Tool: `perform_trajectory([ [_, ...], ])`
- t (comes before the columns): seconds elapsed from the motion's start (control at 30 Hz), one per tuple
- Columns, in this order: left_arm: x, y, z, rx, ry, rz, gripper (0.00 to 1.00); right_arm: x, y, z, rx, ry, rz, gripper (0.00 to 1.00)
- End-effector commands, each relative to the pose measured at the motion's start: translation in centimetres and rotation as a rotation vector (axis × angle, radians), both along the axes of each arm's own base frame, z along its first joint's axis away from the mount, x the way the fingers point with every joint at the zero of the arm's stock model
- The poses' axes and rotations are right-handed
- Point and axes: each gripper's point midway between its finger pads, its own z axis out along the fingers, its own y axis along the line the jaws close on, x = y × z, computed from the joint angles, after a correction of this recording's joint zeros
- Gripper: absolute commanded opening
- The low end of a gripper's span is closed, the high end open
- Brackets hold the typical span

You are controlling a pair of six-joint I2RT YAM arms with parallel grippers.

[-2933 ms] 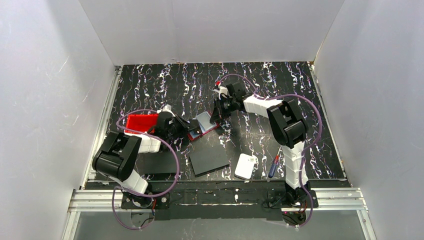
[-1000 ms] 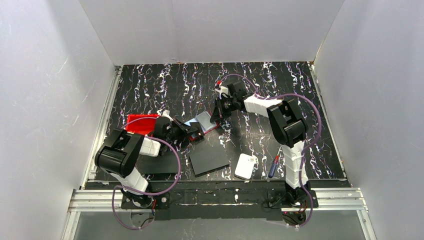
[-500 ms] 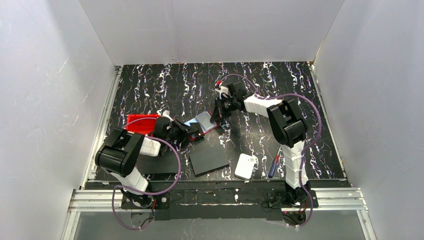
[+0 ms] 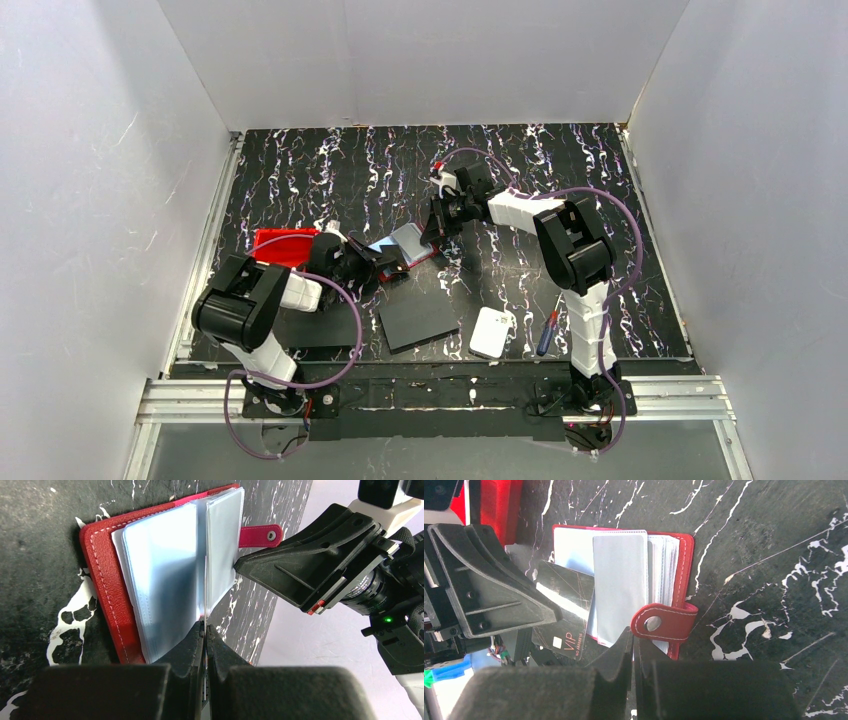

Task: Put the credit cards into the card holder
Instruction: Insert the credit card into the card slot.

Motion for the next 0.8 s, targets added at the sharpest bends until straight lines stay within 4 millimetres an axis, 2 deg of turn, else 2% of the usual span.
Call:
perform_trajectory([
  [0.0, 0.5, 0.3, 1.5, 0.002, -0.059, 0.015, 0.0, -0.3, 0.3, -1.6, -0.032, 0.005, 0.011, 0.09],
  [0.77, 0.7, 0.0, 0.5, 0.003, -0.029, 0.004, 0.0, -0.5, 0.4, -1.6, -0.035, 0.008, 0.019, 0.09],
])
